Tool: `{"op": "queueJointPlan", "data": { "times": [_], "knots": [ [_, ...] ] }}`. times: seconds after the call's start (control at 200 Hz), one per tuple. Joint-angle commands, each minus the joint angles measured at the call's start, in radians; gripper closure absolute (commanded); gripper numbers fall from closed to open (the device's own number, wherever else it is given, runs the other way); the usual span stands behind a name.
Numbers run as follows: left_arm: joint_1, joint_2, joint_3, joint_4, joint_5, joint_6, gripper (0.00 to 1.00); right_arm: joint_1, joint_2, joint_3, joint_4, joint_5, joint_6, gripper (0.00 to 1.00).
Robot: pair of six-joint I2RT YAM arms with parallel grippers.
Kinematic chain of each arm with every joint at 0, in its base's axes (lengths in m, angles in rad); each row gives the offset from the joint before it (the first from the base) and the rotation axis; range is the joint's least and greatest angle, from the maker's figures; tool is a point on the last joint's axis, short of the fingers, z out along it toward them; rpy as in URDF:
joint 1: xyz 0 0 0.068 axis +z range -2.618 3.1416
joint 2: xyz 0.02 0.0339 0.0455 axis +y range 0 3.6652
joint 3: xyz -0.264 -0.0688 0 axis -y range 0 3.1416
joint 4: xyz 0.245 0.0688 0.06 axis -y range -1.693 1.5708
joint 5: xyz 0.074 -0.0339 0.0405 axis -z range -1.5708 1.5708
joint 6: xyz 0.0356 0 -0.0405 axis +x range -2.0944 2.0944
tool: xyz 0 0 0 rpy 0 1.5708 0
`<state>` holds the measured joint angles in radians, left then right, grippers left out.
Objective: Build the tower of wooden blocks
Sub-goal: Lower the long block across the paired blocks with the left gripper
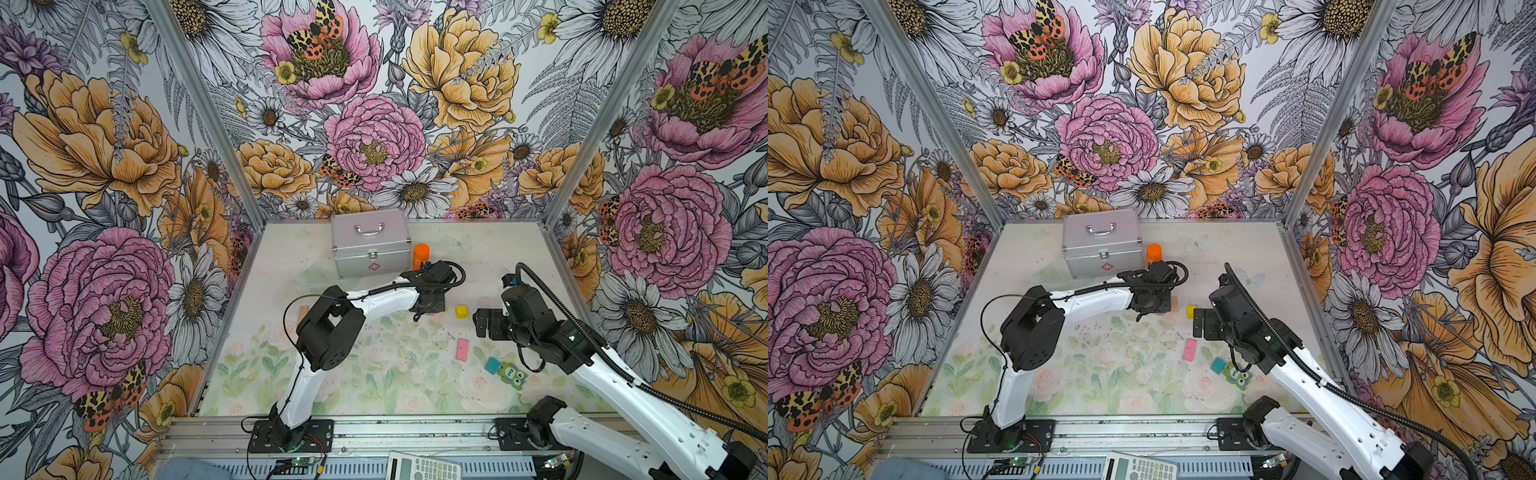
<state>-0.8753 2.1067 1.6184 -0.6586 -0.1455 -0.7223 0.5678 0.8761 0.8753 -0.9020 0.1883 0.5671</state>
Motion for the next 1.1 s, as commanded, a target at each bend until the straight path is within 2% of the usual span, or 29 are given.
{"op": "queueJointPlan", "data": {
  "times": [0.0, 0.46, 0.69, 0.931, 1.096],
  "knots": [
    [-0.006, 0.025, 0.039, 0.000, 0.014, 0.010, 0.76, -0.011, -0.016, -0.003, -0.003, -0.004, -0.013, 0.00],
    [-0.005, 0.044, 0.049, -0.007, 0.008, 0.009, 0.75, -0.022, -0.009, -0.001, -0.005, -0.010, -0.019, 0.00],
    [-0.006, 0.036, 0.048, -0.010, -0.003, 0.013, 0.57, -0.029, -0.006, -0.001, -0.003, -0.015, -0.021, 0.00],
    [-0.005, 0.020, 0.050, -0.015, -0.006, 0.018, 0.54, -0.034, -0.003, 0.001, -0.004, -0.019, -0.023, 0.00],
    [-0.010, -0.046, 0.017, -0.022, -0.020, 0.024, 0.49, -0.036, -0.002, 0.001, -0.005, -0.023, -0.024, 0.00]
  ]
}}
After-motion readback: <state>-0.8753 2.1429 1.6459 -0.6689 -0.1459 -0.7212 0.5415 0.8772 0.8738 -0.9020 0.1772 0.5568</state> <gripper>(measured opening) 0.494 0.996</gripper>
